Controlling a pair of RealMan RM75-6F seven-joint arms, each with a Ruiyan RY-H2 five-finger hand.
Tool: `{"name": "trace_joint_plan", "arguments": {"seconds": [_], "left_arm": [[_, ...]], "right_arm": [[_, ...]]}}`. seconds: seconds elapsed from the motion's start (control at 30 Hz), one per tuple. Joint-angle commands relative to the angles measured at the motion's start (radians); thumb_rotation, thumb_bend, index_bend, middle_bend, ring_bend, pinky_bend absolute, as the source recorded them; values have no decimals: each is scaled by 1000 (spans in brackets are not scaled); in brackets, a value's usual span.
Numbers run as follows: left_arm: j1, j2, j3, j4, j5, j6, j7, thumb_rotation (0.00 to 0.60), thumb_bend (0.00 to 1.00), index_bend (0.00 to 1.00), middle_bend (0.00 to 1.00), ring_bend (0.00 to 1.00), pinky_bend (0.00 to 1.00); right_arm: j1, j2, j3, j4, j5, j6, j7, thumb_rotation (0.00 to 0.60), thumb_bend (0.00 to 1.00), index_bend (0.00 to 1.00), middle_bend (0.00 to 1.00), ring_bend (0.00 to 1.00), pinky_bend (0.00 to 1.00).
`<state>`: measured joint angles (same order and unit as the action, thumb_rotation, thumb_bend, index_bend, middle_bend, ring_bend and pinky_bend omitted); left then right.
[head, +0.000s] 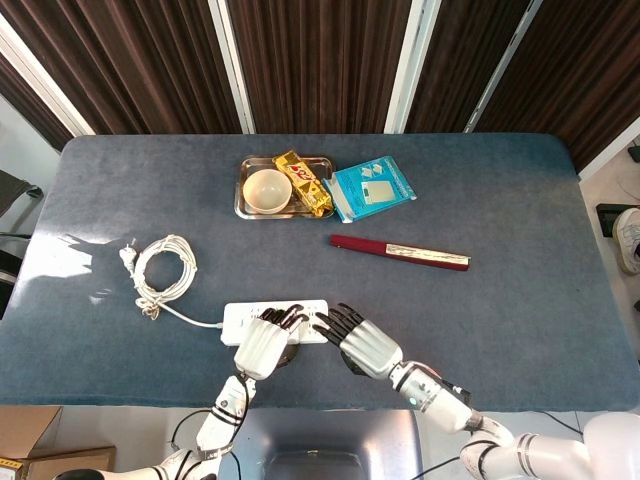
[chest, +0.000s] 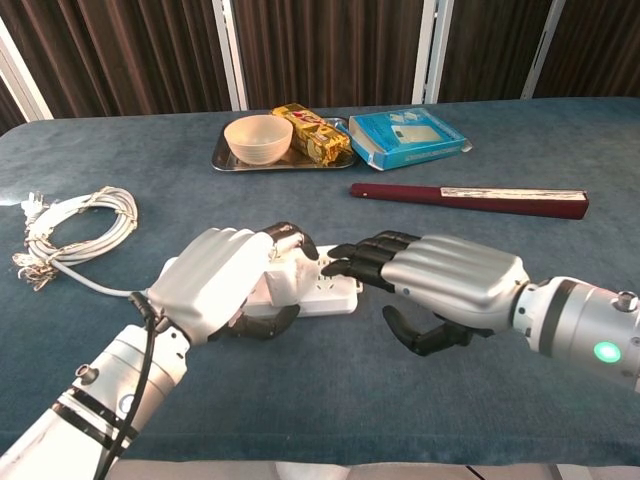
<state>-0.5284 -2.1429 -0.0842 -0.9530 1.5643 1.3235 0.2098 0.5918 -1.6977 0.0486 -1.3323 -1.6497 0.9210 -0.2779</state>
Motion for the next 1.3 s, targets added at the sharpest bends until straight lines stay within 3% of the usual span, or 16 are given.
{"name": "trace_joint_plan", "arguments": {"seconds": [0.03, 0.43, 0.97, 1.23, 1.3], "left_arm": [[1, -7, 5, 13, 4, 5, -6, 600, 454, 343, 416, 400, 518], [7, -28, 15, 62, 13, 18, -31, 600, 581, 381, 456, 416, 533], [-2, -80, 12, 190, 78, 151, 1, 600, 599, 429, 508, 460, 572], [-7, -61, 16, 168, 96, 177, 18, 600, 594, 427, 508, 461, 568], [3, 15, 7, 78, 99, 206, 7, 600, 586, 425, 507, 461, 567]], "right_arm": [[22, -44, 8, 39, 30, -28, -24, 595, 854, 95, 66, 0, 0], [38, -79, -13, 60, 86, -53, -92, 595, 855, 109, 75, 0, 0], [43, -93, -27, 44, 160, -68, -187, 595, 855, 109, 75, 0, 0], [45, -89, -24, 33, 173, -57, -197, 594, 854, 92, 75, 0, 0], [30, -53, -9, -7, 148, 20, -187, 594, 854, 70, 77, 0, 0]]}}
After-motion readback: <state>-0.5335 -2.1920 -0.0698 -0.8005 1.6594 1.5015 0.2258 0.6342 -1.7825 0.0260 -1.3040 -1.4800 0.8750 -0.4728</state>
